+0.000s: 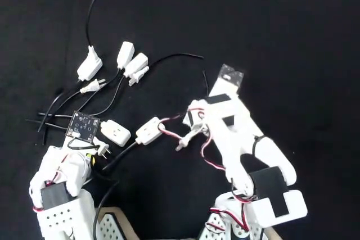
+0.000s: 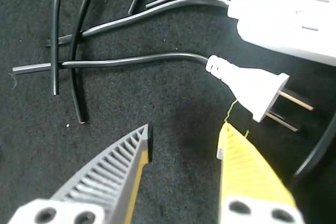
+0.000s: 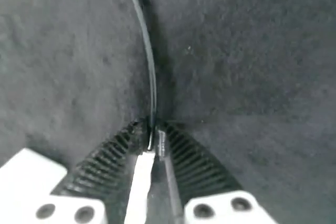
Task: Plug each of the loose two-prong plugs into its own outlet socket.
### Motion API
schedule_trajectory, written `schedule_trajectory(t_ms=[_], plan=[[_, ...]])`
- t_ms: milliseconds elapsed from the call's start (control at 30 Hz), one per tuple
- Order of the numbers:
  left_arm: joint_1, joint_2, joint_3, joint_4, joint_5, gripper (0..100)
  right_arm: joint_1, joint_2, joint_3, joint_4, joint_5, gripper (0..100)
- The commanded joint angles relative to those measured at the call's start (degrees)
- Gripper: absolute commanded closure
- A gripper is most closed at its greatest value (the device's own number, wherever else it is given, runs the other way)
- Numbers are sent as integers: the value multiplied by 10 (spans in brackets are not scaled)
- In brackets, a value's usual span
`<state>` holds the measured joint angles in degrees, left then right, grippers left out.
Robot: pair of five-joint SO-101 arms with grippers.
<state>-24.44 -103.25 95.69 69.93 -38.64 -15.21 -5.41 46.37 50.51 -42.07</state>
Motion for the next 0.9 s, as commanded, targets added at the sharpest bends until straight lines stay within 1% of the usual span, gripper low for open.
schedule_trajectory(t_ms=[0, 67, 100, 200, 300, 433, 500, 567, 667, 733, 800, 867], plan=[[-4, -3, -1, -9, -2, 787, 0, -1, -117, 135, 70, 987], [-4, -3, -1, -9, -2, 787, 1, 4, -171, 186, 146, 987], [-4, -3, -1, -9, -2, 787, 2, 6, -191, 194, 193, 987], [-4, -3, -1, -8, -2, 787, 10, 30, -249, 197, 338, 987], [-4, -3, -1, -8, -2, 787, 17, 87, -303, 200, 470, 987], [-4, -3, -1, -8, -2, 787, 18, 196, -374, 202, 589, 986], [-4, -3, -1, -8, -2, 787, 17, 251, -403, 206, 629, 971], [-4, -3, -1, -8, -2, 787, 15, 299, -439, 233, 646, 914], [-4, -3, -1, -9, -2, 787, 18, 353, -524, 313, 647, 801], [-4, -3, 0, -9, -2, 787, 19, 381, -587, 381, 649, 747], [-4, -3, 2, -10, -2, 787, 18, 407, -644, 438, 650, 734], [-4, -3, 2, -10, -2, 787, 16, 432, -698, 482, 650, 744]])
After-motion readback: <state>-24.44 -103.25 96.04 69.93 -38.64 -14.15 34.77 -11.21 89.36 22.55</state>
